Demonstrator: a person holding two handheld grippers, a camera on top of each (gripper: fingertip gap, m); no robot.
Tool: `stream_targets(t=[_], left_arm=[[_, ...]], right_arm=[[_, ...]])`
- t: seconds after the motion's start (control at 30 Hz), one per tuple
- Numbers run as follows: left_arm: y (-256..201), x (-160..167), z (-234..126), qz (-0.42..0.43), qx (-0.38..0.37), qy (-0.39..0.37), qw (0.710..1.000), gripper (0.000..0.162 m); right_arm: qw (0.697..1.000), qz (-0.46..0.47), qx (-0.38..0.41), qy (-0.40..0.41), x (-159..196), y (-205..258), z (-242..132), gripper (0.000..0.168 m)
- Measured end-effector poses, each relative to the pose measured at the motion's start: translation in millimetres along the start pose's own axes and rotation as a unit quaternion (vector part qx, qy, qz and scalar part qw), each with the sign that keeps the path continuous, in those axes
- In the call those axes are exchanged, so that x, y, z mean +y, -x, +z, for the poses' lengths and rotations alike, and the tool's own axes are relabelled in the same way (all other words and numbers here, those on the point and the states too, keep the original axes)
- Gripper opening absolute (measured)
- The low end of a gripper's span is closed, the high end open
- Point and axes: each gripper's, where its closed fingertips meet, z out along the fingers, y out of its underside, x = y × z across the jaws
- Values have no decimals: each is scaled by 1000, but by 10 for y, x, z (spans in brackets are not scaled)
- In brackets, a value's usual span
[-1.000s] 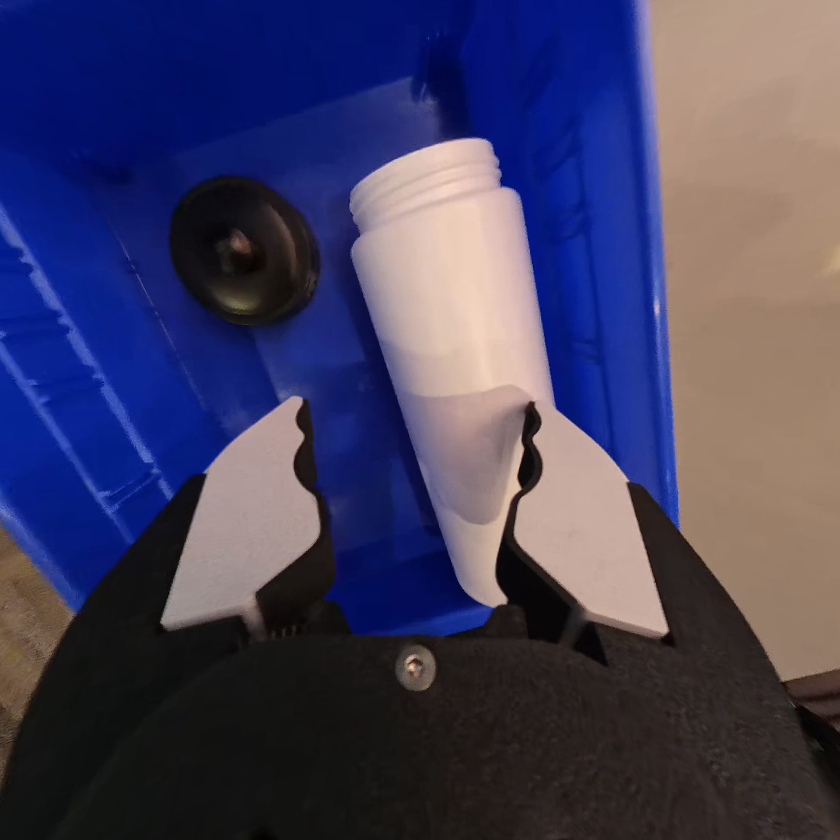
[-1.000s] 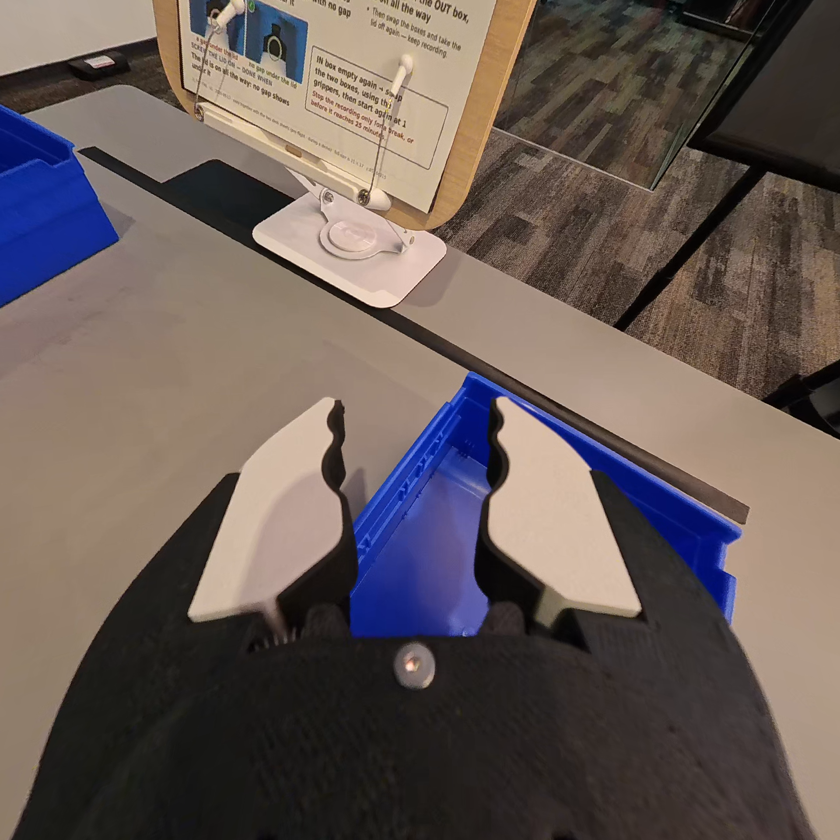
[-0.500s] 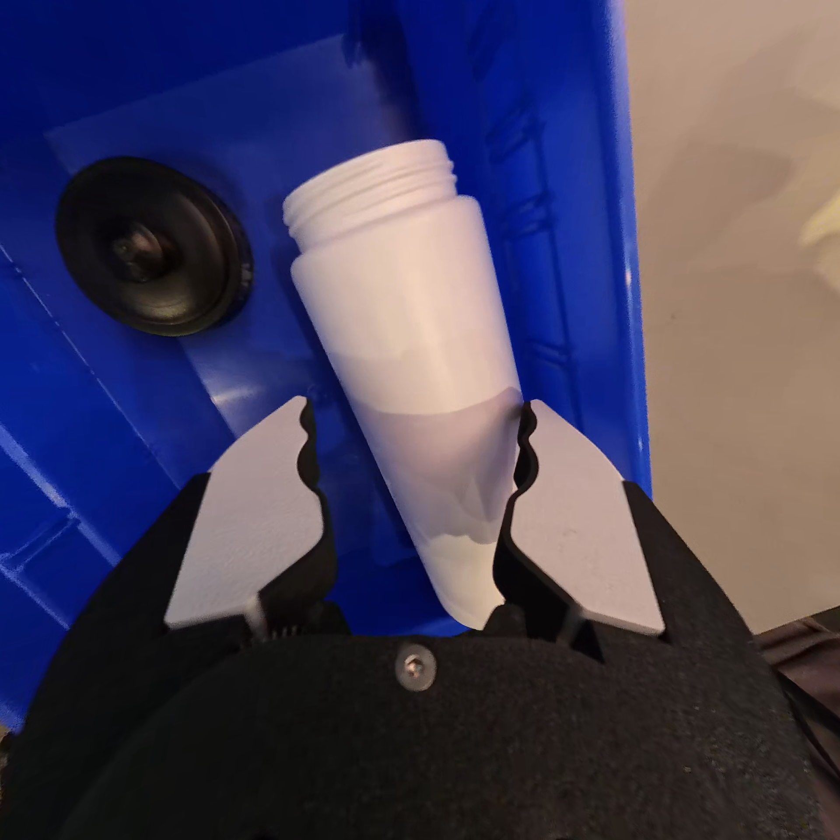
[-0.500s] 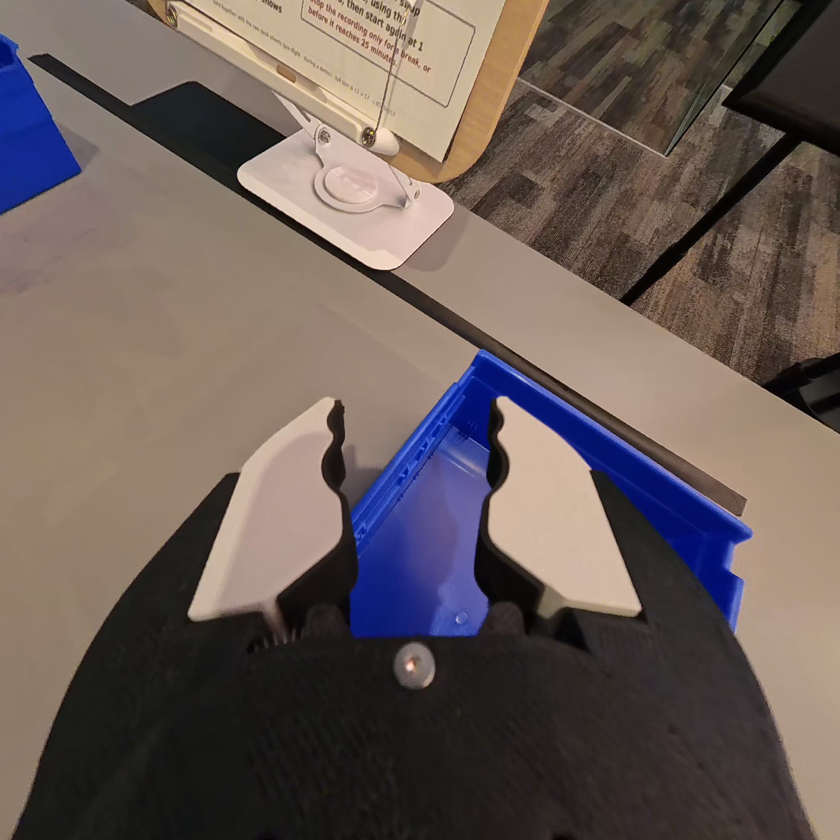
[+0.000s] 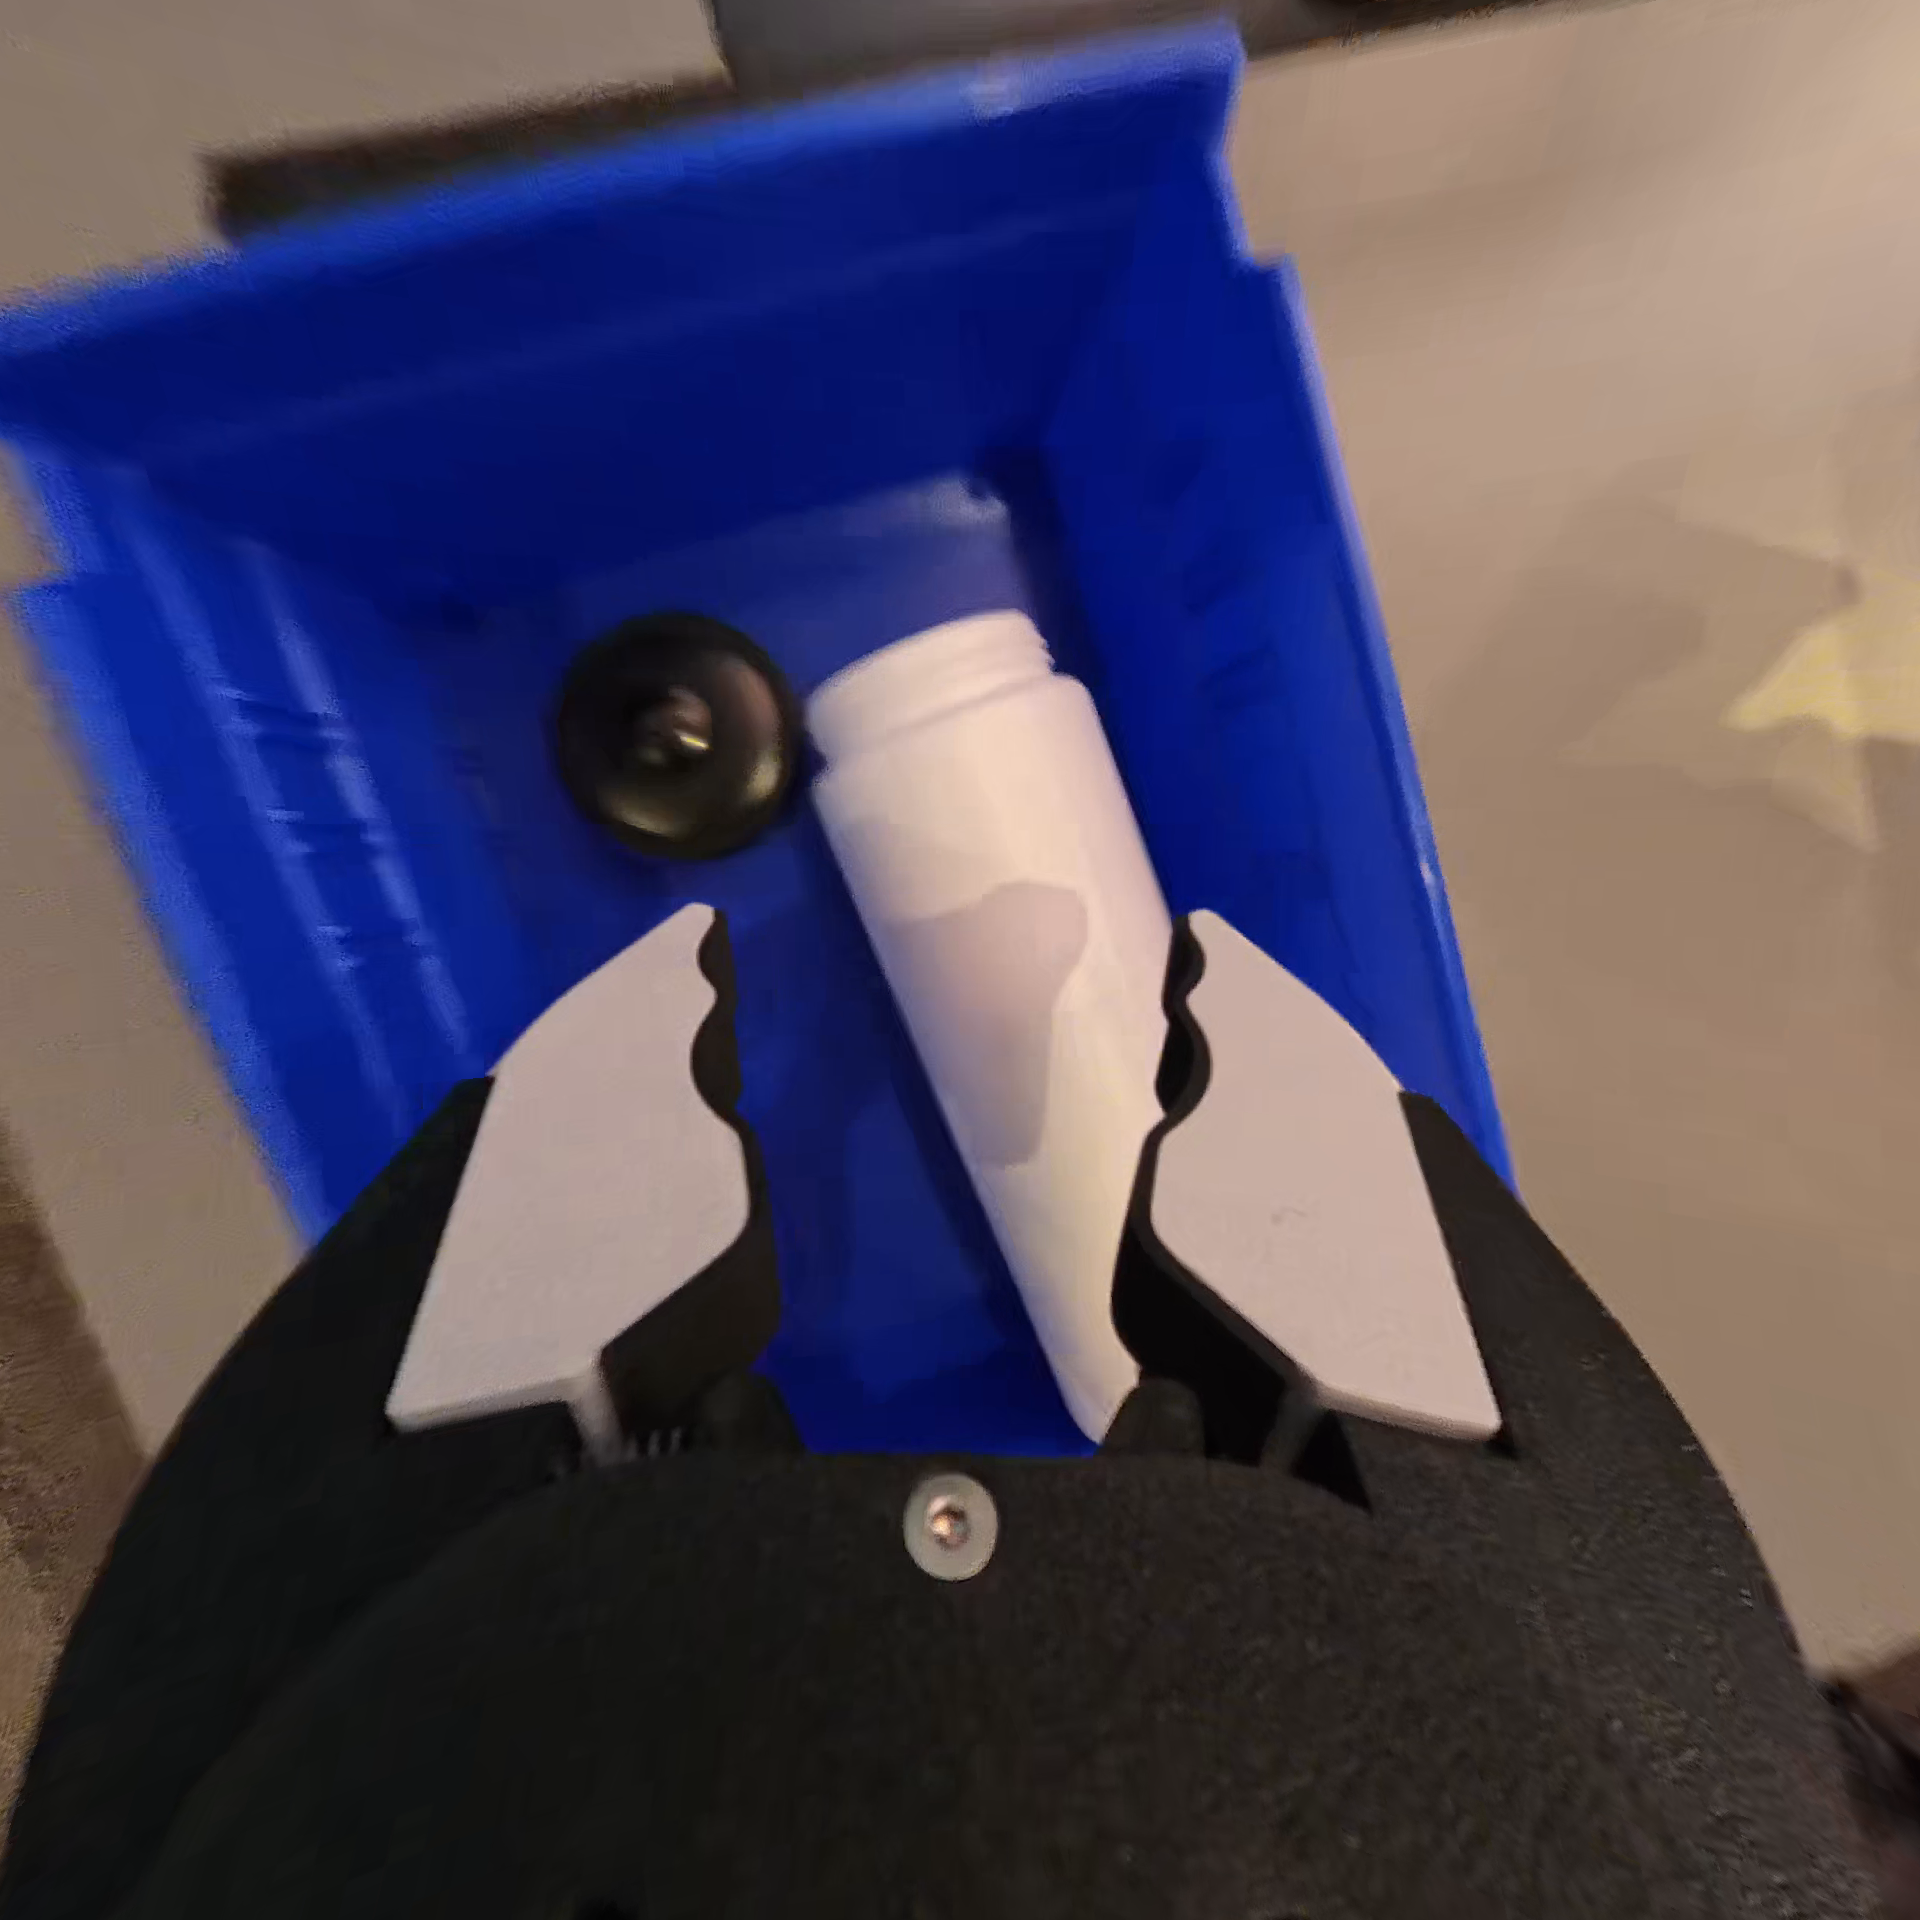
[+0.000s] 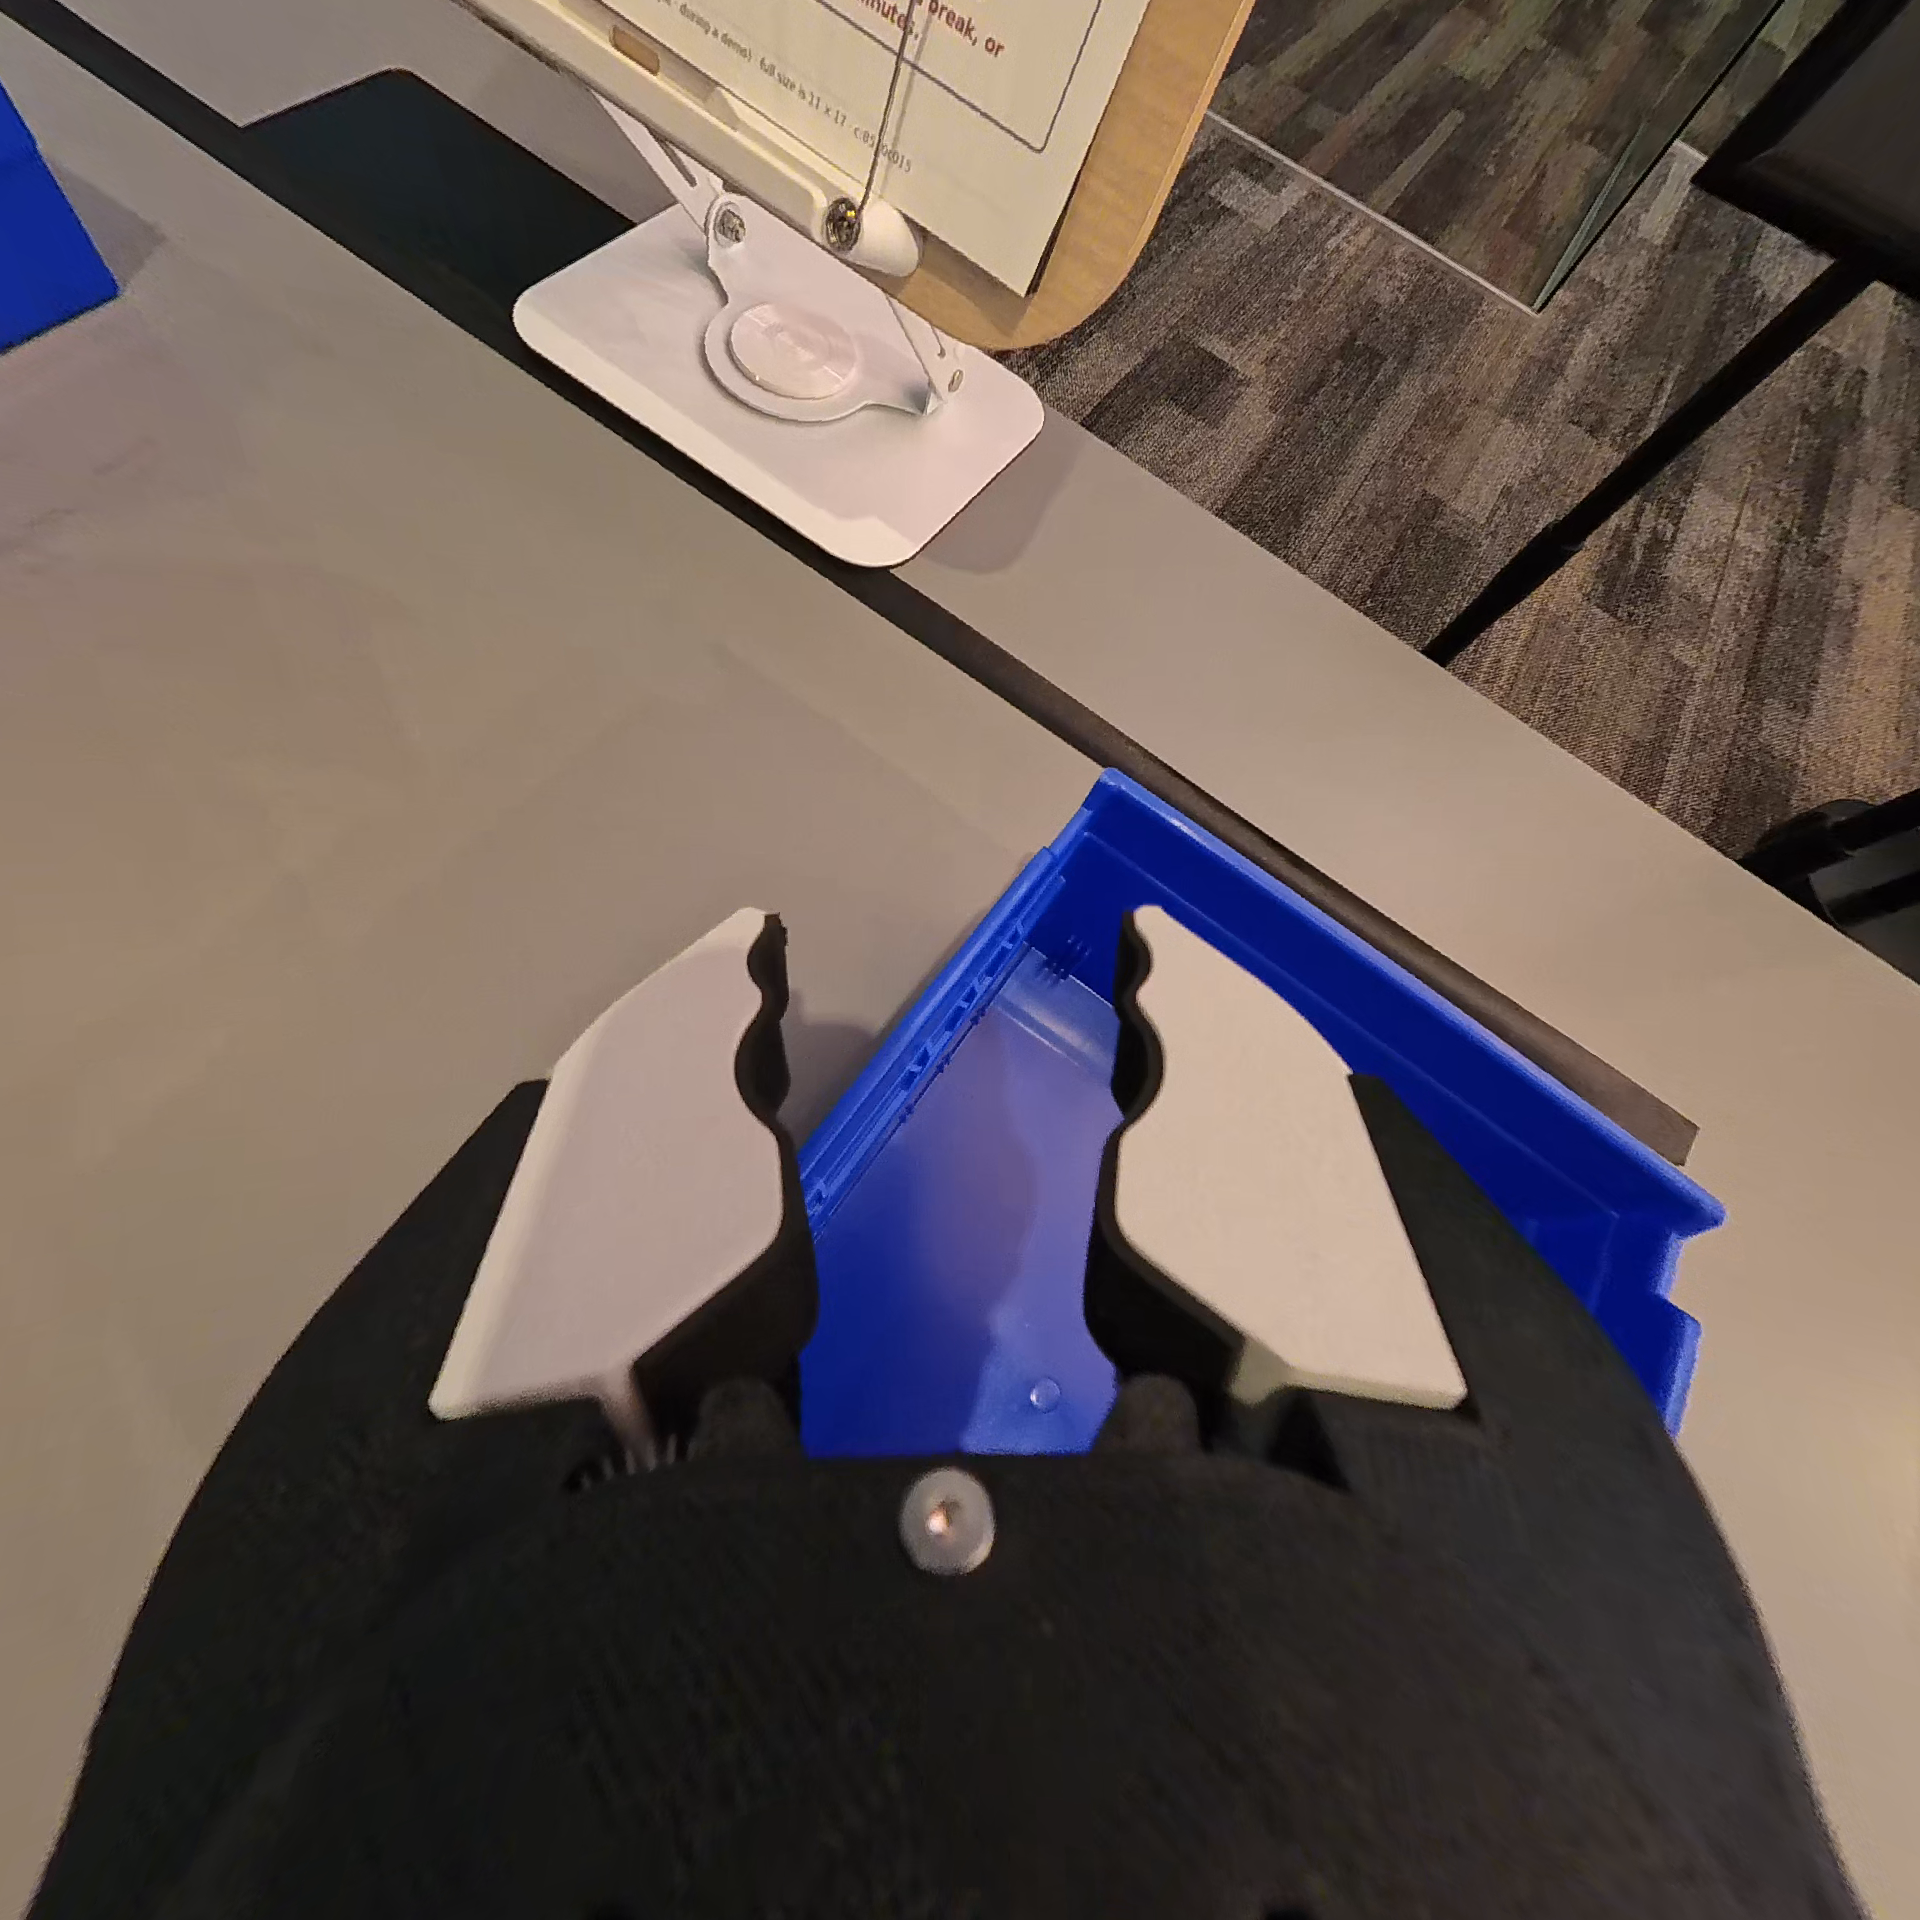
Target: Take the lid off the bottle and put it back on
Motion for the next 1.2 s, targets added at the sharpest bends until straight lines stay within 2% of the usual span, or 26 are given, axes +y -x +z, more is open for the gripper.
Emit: stream_targets(t=[0.17,0.23,0.43,0.57,0.67,0.87,1.13,1.2], left_arm=[[574,-192,-199,51,-159,-72,983,65],[659,-161,-129,59,-181,-59,980,57],[752,19,180,64,-192,19,979,63],[767,21,381,82,-182,31,980,70],[786,19,524,94,-178,47,978,84],[787,51,795,92,-153,70,981,95],[796,41,927,48,-139,80,986,88],[759,75,945,19,-114,84,990,80]], right_arm=[[1000,-5,-4,10,35,34,53,63],[1000,-10,-3,18,61,47,77,63],[999,-25,2,33,106,66,121,63],[999,-26,1,36,120,72,143,62],[999,-26,-1,39,131,80,158,62],[999,-30,-1,45,147,98,175,62],[998,-36,0,54,176,105,192,62],[998,-39,0,56,181,107,194,62]])
